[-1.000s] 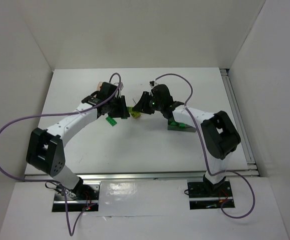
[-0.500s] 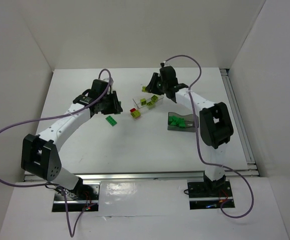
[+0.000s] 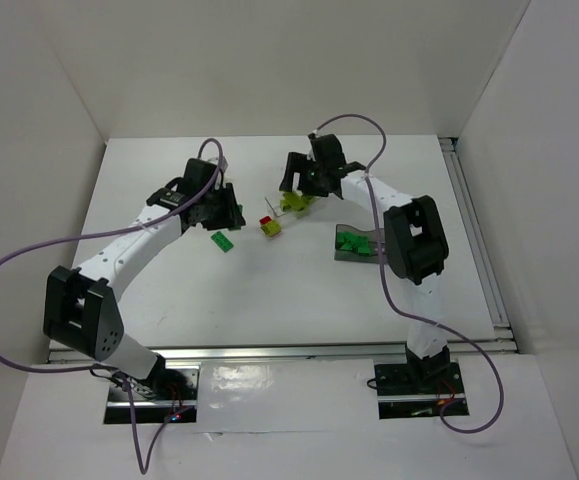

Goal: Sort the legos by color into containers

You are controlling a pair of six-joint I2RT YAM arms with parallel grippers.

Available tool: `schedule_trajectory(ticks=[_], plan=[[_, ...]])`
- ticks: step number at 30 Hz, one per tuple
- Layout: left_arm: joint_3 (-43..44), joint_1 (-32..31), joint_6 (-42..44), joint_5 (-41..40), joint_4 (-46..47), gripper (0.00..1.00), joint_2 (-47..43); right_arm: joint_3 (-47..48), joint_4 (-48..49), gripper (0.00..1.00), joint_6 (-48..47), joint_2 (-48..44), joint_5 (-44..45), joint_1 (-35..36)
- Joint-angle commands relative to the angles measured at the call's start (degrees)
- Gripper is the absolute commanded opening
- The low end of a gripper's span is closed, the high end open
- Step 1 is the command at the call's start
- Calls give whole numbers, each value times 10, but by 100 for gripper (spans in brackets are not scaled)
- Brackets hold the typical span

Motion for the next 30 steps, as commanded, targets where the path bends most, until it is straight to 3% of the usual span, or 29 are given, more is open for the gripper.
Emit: schedule_trajectory(ticks=[1,3,6,14,30], plan=[[40,-14,-1,9,-4,0,15,12,-53,91,-19,-26,47,3],[55,-31,-1,9,-10,0,29,-21,-31,97,-12,-60,100,3],[80,-52,-1,21,-10,0,54,-102,7,97,12,-147,151,-9],[195,-160,-18,22,-10,0,173,-278,39,88,56,-364,259,-57],[539,-264,-29,109,-40,0,464,-371,-63,90,51,-603,318,-144]])
